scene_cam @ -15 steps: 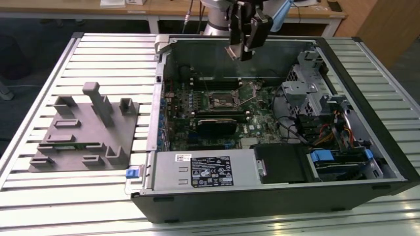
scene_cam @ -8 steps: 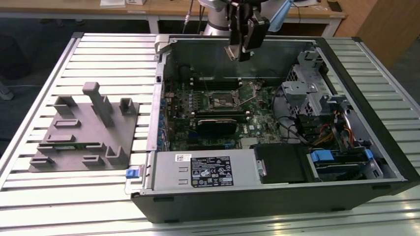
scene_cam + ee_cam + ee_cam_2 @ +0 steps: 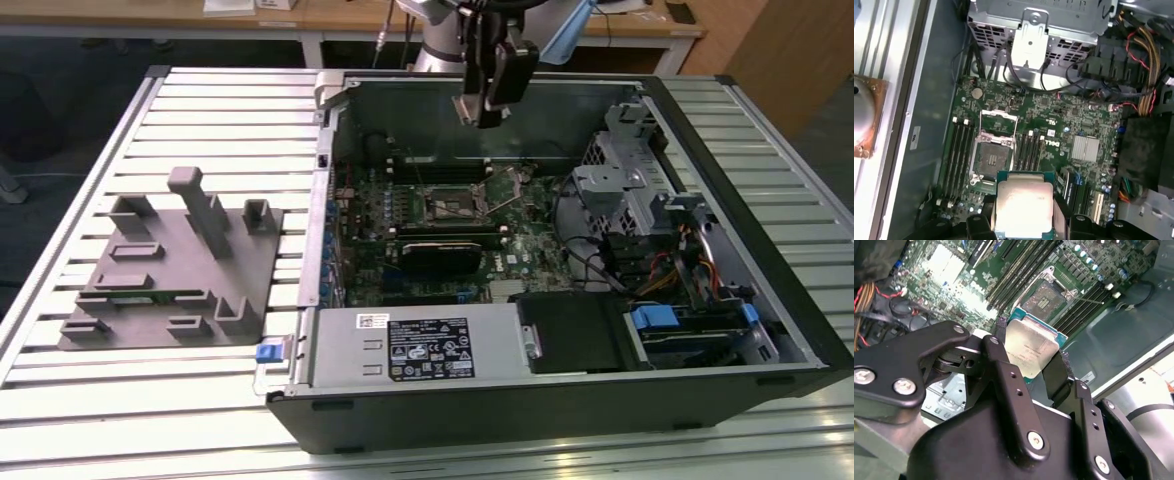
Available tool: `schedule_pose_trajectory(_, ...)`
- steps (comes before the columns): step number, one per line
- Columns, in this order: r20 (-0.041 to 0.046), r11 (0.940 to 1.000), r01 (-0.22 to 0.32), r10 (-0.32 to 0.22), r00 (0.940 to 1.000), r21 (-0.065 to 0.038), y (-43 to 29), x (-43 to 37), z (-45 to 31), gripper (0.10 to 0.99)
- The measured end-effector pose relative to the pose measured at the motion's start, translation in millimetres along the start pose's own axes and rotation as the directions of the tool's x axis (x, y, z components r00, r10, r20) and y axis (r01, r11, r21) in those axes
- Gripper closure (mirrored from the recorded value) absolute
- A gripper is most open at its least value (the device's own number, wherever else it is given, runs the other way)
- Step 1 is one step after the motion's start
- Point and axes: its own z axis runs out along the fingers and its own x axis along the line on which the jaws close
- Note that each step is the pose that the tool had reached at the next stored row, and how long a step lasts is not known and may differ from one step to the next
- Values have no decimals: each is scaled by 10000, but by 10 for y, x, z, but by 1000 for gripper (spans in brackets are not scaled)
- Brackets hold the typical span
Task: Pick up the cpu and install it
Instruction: 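Place the cpu into insertion slot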
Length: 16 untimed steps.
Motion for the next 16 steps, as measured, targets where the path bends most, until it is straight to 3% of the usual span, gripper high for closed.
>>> schedule_pose_trajectory(5, 21, 9983, -581, 581, 9983, 0, 0, 20, 84, 541)
schedule_pose_trajectory(10, 20, 9978, -659, 659, 9978, 38, 9, 112, 197, 541)
schedule_pose_trajectory(16, 19, 9978, -660, 660, 9978, 63, 5, 132, 302, 541)
